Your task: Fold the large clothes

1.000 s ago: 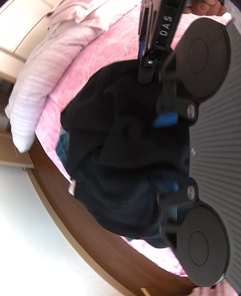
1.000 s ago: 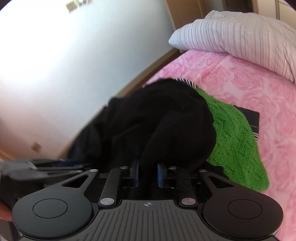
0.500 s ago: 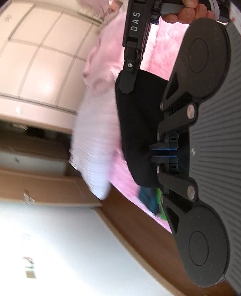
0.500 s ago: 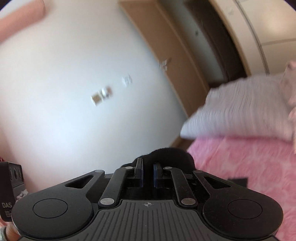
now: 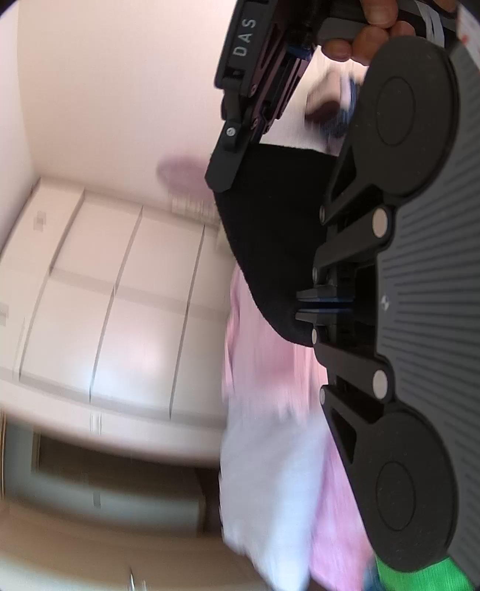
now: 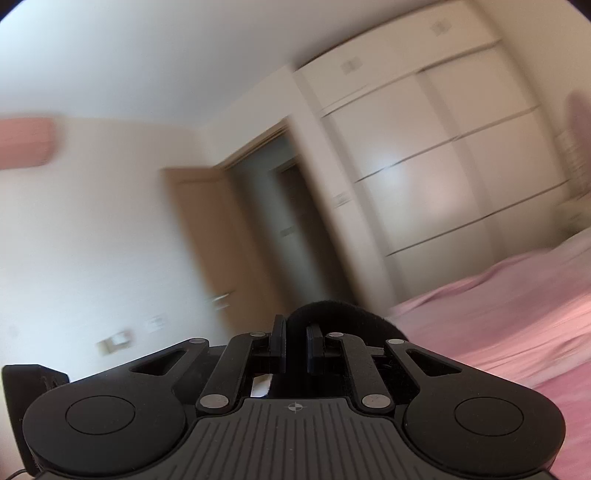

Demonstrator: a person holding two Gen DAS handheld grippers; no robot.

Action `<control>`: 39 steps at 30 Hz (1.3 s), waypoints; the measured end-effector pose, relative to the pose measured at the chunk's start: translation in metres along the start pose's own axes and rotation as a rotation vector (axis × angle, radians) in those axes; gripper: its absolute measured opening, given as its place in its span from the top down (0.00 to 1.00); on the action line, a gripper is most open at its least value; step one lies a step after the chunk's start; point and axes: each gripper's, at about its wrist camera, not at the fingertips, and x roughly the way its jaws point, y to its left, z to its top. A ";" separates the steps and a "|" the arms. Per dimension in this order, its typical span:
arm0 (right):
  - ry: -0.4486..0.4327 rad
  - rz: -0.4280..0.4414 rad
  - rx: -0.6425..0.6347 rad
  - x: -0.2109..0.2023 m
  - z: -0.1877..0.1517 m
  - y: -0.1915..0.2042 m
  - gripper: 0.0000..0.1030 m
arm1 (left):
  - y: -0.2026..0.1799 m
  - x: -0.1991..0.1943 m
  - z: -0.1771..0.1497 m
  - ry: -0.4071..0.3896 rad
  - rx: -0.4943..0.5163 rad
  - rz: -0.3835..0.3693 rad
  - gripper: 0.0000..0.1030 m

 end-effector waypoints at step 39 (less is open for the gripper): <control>0.804 -0.783 0.148 -0.139 -0.150 -0.131 0.31 | -0.129 0.079 -0.169 0.757 0.274 -0.081 0.40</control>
